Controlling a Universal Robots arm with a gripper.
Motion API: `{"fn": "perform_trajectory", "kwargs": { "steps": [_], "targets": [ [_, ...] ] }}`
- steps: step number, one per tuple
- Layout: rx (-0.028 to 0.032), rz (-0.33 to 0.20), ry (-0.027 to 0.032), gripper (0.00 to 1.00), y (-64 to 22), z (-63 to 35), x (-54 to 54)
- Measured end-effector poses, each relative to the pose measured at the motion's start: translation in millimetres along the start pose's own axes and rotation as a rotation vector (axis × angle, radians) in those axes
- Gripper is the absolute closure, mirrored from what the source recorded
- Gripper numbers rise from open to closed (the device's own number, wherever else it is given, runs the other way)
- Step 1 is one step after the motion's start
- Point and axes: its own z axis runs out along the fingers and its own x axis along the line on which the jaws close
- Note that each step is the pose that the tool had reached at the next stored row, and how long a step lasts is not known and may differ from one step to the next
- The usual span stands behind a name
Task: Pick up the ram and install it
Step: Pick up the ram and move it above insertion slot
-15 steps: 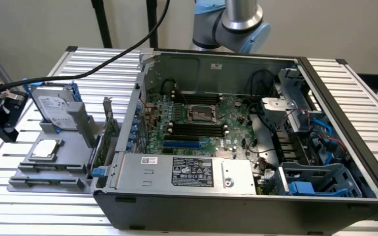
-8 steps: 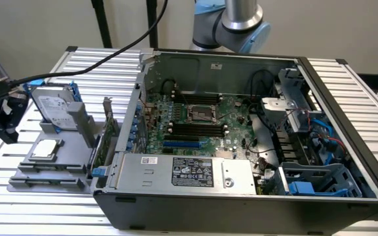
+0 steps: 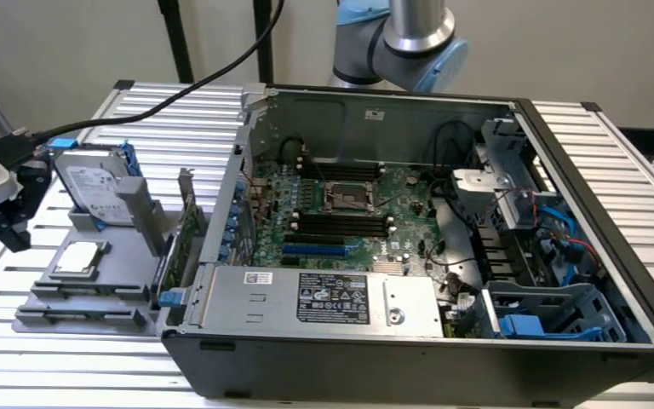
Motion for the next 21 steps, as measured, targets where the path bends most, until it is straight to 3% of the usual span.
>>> {"fn": "perform_trajectory", "kwargs": {
  "steps": [5, 15, 18, 21],
  "targets": [
    [-0.0065, -0.091, 0.0169, 0.89, -0.1, 2.0, 0.0],
    [-0.0058, -0.272, 0.0257, 0.89, -0.4, 7.3, 0.1],
    [0.0009, -0.323, 0.0262, 0.89, -0.4, 8.1, 0.1],
    [0.0139, -0.367, 0.0237, 0.89, -0.5, 8.5, 0.2]
  ]
}}
